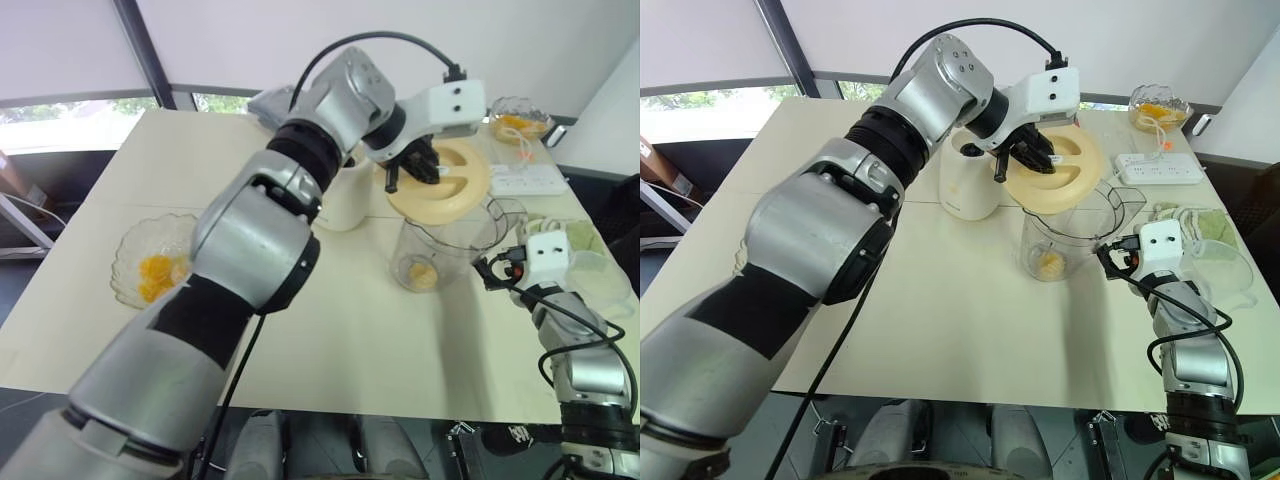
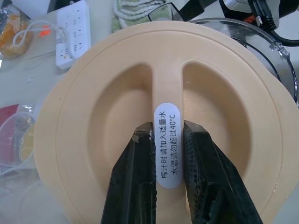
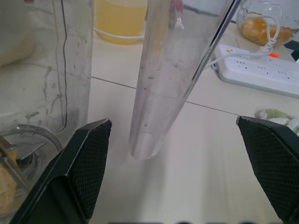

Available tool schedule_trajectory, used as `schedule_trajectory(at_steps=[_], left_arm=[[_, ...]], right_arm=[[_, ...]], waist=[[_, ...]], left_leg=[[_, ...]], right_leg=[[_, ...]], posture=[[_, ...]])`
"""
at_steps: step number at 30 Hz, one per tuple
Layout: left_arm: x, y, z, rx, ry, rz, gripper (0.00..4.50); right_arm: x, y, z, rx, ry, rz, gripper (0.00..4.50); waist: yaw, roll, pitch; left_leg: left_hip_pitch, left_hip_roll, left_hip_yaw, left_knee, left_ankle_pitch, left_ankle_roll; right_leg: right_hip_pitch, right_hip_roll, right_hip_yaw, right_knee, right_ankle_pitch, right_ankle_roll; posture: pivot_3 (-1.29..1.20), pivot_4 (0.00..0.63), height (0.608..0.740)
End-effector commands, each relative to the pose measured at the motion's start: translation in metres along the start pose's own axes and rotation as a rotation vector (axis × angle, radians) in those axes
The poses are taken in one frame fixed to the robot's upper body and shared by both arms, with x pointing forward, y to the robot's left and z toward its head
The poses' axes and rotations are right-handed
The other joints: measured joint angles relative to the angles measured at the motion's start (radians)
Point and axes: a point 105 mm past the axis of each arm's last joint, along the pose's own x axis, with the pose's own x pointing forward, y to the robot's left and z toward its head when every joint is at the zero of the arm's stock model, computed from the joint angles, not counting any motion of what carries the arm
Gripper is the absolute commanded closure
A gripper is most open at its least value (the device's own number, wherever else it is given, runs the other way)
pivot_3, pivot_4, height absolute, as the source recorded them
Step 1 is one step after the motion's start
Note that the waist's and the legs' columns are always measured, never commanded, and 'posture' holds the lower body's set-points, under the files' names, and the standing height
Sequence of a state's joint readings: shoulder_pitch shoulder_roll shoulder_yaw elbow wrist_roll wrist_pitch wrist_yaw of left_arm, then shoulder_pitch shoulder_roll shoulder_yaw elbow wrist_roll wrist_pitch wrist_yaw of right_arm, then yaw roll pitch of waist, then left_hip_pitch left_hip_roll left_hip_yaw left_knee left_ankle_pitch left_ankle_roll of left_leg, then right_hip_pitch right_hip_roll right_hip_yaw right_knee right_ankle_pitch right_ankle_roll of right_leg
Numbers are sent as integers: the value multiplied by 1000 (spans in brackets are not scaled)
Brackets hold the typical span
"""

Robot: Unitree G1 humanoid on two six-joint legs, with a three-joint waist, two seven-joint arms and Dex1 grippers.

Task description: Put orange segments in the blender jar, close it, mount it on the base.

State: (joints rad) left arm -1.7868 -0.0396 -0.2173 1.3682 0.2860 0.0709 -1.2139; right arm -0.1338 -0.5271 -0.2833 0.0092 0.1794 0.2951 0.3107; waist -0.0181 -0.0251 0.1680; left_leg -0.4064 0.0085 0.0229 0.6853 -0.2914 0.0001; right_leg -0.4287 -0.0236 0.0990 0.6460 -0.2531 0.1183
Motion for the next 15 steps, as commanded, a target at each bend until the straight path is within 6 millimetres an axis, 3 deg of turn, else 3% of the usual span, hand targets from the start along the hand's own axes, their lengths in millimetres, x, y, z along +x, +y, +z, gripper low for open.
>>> schedule_trajectory(at_steps=[1, 15], left_arm=[[-5, 4, 9, 41, -13, 25, 4261], [-5, 4, 4, 40, -4, 18, 4261]], right_arm=[[4, -3, 13, 21, -65, -10, 0], [27, -14, 21, 42, -111, -46, 0]], waist=[[-1, 0, 0], [-3, 2, 0]], left_leg=[[0, 0, 0, 0, 0, 0], [0, 0, 0, 0, 0, 0]], right_leg=[[0, 0, 0, 0, 0, 0], [0, 0, 0, 1, 0, 0]], posture=[[0, 150, 740], [0, 150, 740]])
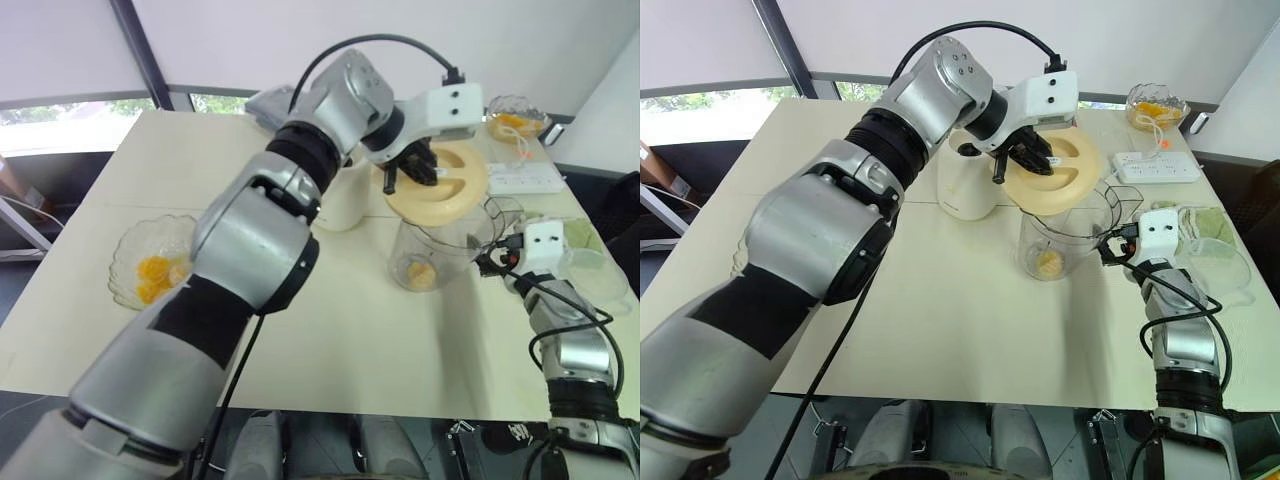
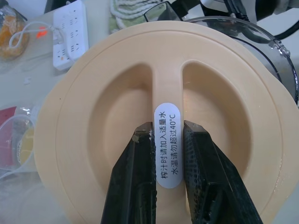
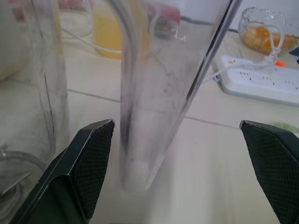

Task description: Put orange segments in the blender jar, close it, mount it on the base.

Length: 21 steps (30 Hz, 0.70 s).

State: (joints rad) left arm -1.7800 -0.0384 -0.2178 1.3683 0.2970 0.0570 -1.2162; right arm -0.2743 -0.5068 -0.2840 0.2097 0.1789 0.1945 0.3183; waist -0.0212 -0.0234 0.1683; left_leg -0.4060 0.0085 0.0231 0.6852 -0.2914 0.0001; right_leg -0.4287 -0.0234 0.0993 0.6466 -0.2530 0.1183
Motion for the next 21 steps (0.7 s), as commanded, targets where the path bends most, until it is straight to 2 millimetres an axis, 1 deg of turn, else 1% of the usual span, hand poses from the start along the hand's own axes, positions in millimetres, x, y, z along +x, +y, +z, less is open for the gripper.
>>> schedule_trajectory(at_steps=[1, 3, 4, 5, 10, 11, 15, 18, 21], left_arm=[[-5, 4, 7, 29, -11, 22, 4261], [-5, 4, 7, 29, -12, 22, 4261], [-5, 4, 7, 29, -12, 23, 4261], [-5, 4, 7, 28, -12, 23, 4261], [-5, 4, 6, 29, -11, 19, 4261], [-5, 4, 6, 29, -10, 19, 4261], [-5, 3, 5, 21, -14, 15, 4261], [-5, 2, 6, 7, -22, 6, 4261], [-5, 2, 9, -8, -38, -4, 4261]], right_arm=[[4, -10, 16, -12, -63, -32, 0], [5, -11, 15, -12, -66, -39, 0], [6, -12, 15, -13, -66, -40, 529], [6, -12, 15, -10, -66, -43, 816], [6, -10, 12, -6, -66, -42, 3430], [5, -9, 11, -3, -66, -41, 3584], [2, -4, 12, 8, -78, -45, 3615], [-3, 1, 18, 15, -104, -54, 3615], [-10, 11, 28, 40, -151, -71, 3615]], waist=[[0, 0, 0], [0, 0, 0], [0, 0, 0], [1, 0, 0], [4, 2, -1], [6, 2, -1], [6, 2, -1], [5, 2, -1], [3, 2, -1]], left_leg=[[0, 0, 0, 0, 0, 0], [0, 0, 0, 0, 0, 0], [0, 0, 0, 0, 0, 0], [0, 0, 0, 0, 0, 0], [0, 0, 0, 0, 0, 0], [0, -1, 1, 0, 0, 0], [0, -1, 0, 0, 0, 0], [0, -1, 0, 0, 0, 0], [0, -1, 0, 0, 0, 0]], right_leg=[[0, 0, 0, 0, 0, 0], [0, 0, 0, 0, 0, 0], [0, 0, 0, 0, 0, 0], [0, 0, 0, 0, 0, 0], [0, 0, 0, 0, 0, 0], [0, -1, 1, 0, 0, 0], [0, -1, 1, 0, 0, 0], [0, -1, 1, 0, 0, 0], [0, -1, 1, 0, 0, 0]], posture=[[0, 150, 740], [0, 150, 740], [0, 150, 740], [0, 150, 740], [0, 150, 740], [0, 150, 740], [0, 150, 740], [0, 150, 740], [0, 150, 740]])
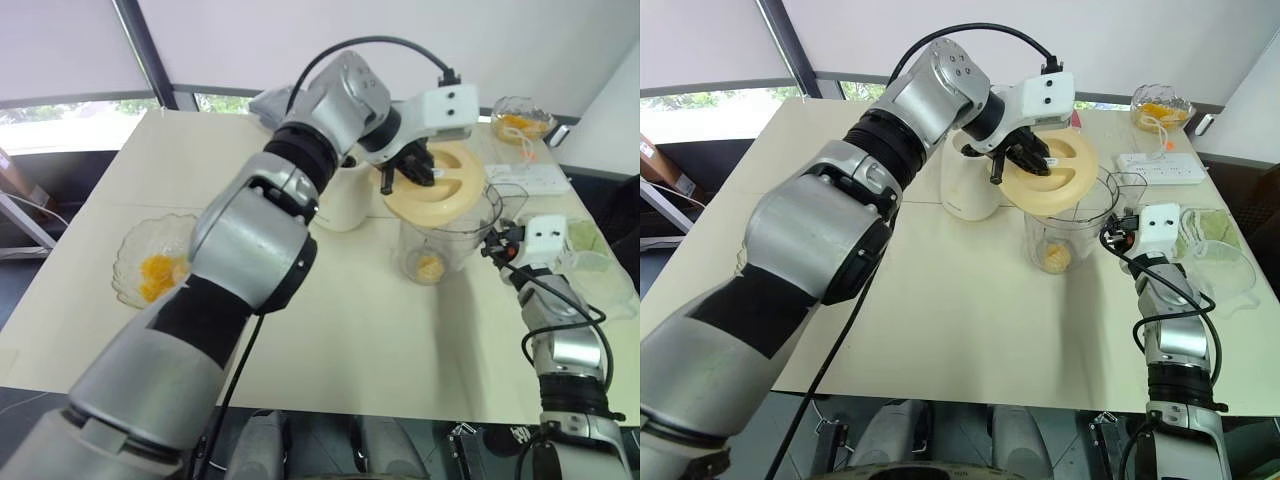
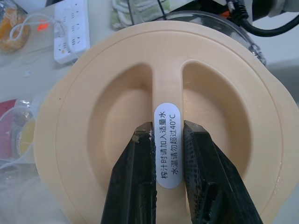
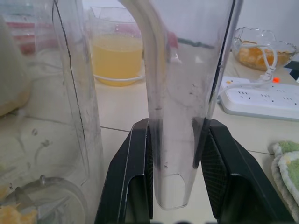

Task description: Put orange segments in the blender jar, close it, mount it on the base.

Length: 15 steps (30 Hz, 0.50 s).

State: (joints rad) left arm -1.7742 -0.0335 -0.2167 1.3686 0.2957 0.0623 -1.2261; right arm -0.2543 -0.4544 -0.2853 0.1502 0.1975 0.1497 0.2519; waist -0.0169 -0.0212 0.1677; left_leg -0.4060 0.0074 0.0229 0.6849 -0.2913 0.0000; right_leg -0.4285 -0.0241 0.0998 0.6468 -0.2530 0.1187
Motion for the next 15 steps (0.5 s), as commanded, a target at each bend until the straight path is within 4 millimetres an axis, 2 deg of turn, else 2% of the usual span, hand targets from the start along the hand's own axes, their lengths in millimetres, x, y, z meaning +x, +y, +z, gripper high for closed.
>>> schedule_trajectory(at_steps=[1, 3, 9, 15], left_arm=[[-5, 2, 14, -1, -46, 0, 4261], [-6, 2, 16, -11, -57, -6, 4261], [-9, -1, 21, -69, -86, -49, 4261], [-10, -5, 20, -85, -88, -81, 4261]], right_arm=[[-9, 6, 21, 20, -83, -46, 3615], [-13, 10, 25, 52, -101, -70, 3615], [-29, 44, 38, 193, -173, -131, 3615], [-28, 64, 49, 207, -205, -131, 3615]], waist=[[-1, 0, 0], [-3, 0, 0], [-7, 1, 1], [-6, 2, 1]], left_leg=[[0, 0, 0, 0, 0, 0], [0, 0, 0, 0, 0, 0], [-1, 1, -1, 0, 0, 0], [-1, 1, 0, 0, 0, 0]], right_leg=[[0, 0, 0, 0, 0, 0], [0, 0, 0, 0, 0, 0], [-2, 1, 0, 2, 0, 0], [-2, 1, 0, 1, 0, 0]], posture=[[0, 150, 740], [0, 150, 740], [0, 150, 740], [0, 150, 740]])
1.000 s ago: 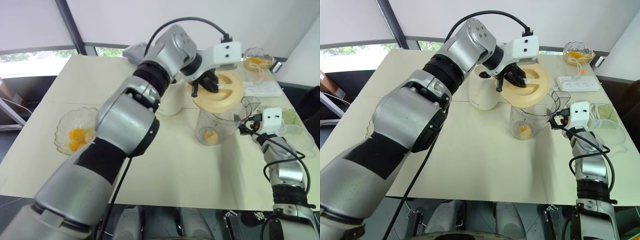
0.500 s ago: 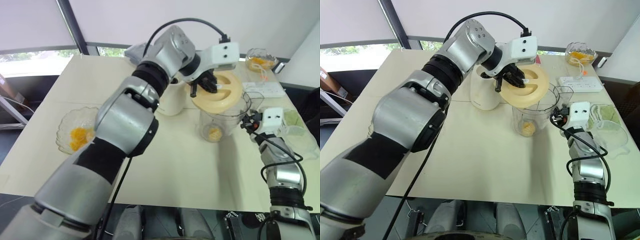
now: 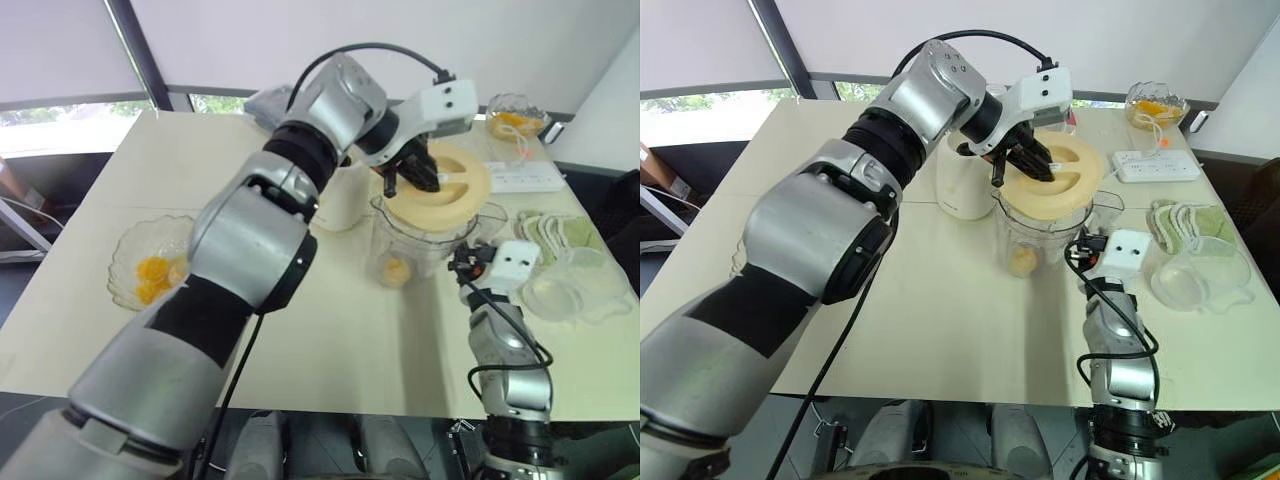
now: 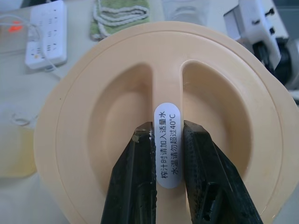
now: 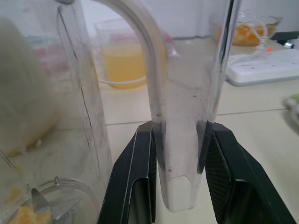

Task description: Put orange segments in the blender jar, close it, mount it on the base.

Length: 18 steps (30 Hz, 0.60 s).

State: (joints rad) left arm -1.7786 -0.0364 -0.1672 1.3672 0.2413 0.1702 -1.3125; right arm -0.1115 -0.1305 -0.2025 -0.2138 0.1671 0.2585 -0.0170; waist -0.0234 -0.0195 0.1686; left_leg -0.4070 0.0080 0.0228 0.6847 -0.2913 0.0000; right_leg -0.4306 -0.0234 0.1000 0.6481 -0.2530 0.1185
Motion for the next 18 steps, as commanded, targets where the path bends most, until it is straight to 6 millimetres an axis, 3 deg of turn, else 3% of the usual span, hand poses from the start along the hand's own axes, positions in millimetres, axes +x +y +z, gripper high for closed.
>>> schedule_trajectory(at_steps=[1, 18], left_arm=[[-6, 0, 15, 47, -14, -2, 4261], [-7, -1, -26, 84, 124, -31, 4261]], right_arm=[[2, 10, 41, -8, -158, 8, 3615], [1, 18, 32, -55, -113, 74, 3615]], waist=[[2, 0, 0], [0, 0, 0]], left_leg=[[0, 0, 0, 0, 0, 0], [0, 0, 0, 0, 0, 0]], right_leg=[[0, 0, 0, 0, 0, 0], [0, 0, 0, 0, 0, 0]], posture=[[0, 150, 740], [0, 150, 740]])
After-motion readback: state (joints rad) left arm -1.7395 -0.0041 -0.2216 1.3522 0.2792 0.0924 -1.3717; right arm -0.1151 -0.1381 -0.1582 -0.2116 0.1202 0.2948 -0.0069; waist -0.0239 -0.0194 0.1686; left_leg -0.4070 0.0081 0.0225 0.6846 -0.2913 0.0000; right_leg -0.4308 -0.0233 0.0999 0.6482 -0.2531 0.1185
